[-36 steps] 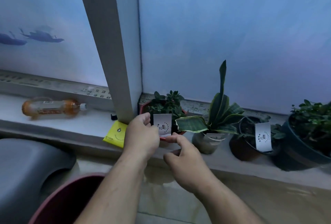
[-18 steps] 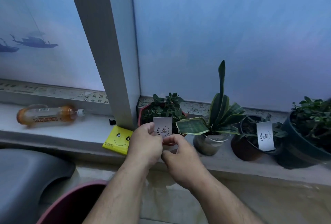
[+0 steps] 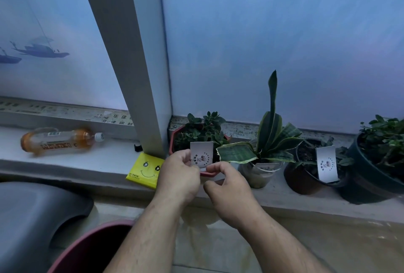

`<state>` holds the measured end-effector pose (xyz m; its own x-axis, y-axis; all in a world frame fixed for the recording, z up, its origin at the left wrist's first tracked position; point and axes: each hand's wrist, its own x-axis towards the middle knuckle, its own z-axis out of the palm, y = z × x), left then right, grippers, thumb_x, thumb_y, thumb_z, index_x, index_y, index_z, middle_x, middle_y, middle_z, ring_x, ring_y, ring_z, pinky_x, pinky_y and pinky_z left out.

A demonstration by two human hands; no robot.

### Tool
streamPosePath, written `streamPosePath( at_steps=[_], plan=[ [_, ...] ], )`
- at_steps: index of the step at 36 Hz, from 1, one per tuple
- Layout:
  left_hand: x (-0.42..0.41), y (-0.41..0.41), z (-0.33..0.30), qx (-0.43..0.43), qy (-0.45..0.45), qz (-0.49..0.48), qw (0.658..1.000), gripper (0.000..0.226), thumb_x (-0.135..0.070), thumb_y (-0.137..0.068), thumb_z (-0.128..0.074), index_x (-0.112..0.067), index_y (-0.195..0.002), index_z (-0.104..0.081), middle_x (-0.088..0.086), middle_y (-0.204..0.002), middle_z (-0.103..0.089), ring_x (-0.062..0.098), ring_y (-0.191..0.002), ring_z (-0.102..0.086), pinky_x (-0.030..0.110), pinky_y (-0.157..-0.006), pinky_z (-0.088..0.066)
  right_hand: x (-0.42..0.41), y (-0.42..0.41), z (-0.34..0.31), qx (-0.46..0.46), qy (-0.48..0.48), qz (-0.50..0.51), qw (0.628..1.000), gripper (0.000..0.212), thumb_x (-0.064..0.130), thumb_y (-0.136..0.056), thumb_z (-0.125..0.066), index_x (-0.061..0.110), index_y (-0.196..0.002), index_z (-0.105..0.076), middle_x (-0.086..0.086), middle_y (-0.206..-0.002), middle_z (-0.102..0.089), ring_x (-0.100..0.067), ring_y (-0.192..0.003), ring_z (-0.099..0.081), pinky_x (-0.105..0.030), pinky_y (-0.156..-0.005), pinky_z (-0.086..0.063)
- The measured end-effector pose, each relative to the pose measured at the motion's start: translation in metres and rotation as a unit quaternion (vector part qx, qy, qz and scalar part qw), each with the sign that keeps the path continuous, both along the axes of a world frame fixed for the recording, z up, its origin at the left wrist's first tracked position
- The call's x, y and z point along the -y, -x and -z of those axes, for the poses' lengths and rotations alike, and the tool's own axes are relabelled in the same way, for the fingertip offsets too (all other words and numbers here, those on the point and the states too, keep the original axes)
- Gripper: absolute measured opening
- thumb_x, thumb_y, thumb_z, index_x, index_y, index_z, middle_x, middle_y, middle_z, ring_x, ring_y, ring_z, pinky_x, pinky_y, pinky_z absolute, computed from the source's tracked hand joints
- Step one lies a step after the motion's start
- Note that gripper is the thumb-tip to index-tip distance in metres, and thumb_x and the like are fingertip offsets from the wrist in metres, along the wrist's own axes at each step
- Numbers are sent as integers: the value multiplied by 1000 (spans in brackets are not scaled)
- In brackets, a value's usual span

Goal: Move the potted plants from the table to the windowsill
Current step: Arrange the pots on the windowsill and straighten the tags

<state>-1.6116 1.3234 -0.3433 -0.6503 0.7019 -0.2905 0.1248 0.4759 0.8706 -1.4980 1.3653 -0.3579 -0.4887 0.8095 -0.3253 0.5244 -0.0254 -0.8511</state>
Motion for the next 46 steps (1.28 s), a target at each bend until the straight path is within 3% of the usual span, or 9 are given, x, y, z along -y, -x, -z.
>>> streamPosePath(
  at_steps=[7, 11, 14, 17, 25, 31, 36, 41, 46],
  plan=[
    [3, 8, -4, 6, -23, -99, 995, 45, 0, -89, -54, -11, -132, -61, 0, -127, -66, 11, -110, -61, 23, -93, -44, 3, -13, -6, -13, 22, 12, 1000, 30, 12, -88, -56, 32, -110, -59, 7, -60, -50, -3, -38, -38, -18, -41, -31],
    [6, 11, 6, 13, -6, -142, 990, 17, -4, -81, -55, -15, -84, -68, 6, -89, -70, 15, -71, -52, 27, -62, -40, 0, -22, -8, -17, 29, 18, 999, 35, 9, -89, -54, 30, -117, -59, 8, -57, -52, -4, -39, -37, -22, -42, -33],
    [9, 5, 7, 52, 9, -131, 990, 26, -2, -84, -57, -22, -67, -59, -8, -75, -64, 15, -74, -58, 29, -66, -46, -4, -22, -8, -8, 28, 20, 999, 45, 10, -90, -54, 30, -131, -57, 8, -93, -69, 1, -58, -51, -18, -48, -42],
    [8, -1, 4, 62, 22, -100, 993, 37, 0, -87, -57, -30, -66, -56, -13, -75, -63, 7, -74, -58, 27, -72, -46, -3, -21, -7, 11, 28, -6, 1000, 60, 13, -93, -54, 24, -151, -43, 1, -148, -53, 8, -88, -56, -8, -58, -49],
    [7, -6, -1, 66, 16, -106, 992, 44, 4, -87, -56, -30, -61, -47, -12, -71, -55, 5, -68, -49, 26, -78, -39, -1, -20, 0, 5, 7, -32, 999, 66, 13, -92, -54, 20, -155, -36, 3, -157, -43, 5, -98, -59, -10, -76, -49],
    [8, -6, 0, 56, -5, -77, 995, 35, 3, -90, -55, -21, -114, -66, -22, -75, -51, -7, -71, -44, 24, -81, -36, -6, -26, -2, 17, 4, -56, 998, 68, 17, -90, -55, 26, -155, -37, 6, -158, -42, 5, -86, -60, -12, -76, -52],
    [3, -8, 1, -72, 50, -97, 991, 23, -11, -85, -56, -14, -105, -65, 5, -105, -70, 30, -96, -63, 39, -80, -50, -14, -65, -16, 42, -35, -78, 995, 60, 22, -94, -59, 28, -151, -42, 5, -149, -52, -1, -131, -50, -16, -97, -43],
    [-7, -50, -18, -178, -135, -60, 973, 33, -14, -93, -56, -22, -125, -60, -7, -117, -63, 9, -103, -62, 27, -88, -50, -35, -131, -35, 67, -63, -27, 995, 39, 17, -92, -65, 32, -127, -62, 16, -115, -67, 6, -105, -64, -20, -94, -54],
    [-23, -104, 0, -126, -71, 143, 979, 40, -18, -94, -59, -29, -132, -56, -12, -125, -60, -1, -108, -57, 22, -97, -49, -62, -161, -34, 48, -20, 59, 997, 44, 13, -91, -66, 29, -132, -59, 14, -122, -67, -4, -109, -65, -35, -99, -54]
  ],
)
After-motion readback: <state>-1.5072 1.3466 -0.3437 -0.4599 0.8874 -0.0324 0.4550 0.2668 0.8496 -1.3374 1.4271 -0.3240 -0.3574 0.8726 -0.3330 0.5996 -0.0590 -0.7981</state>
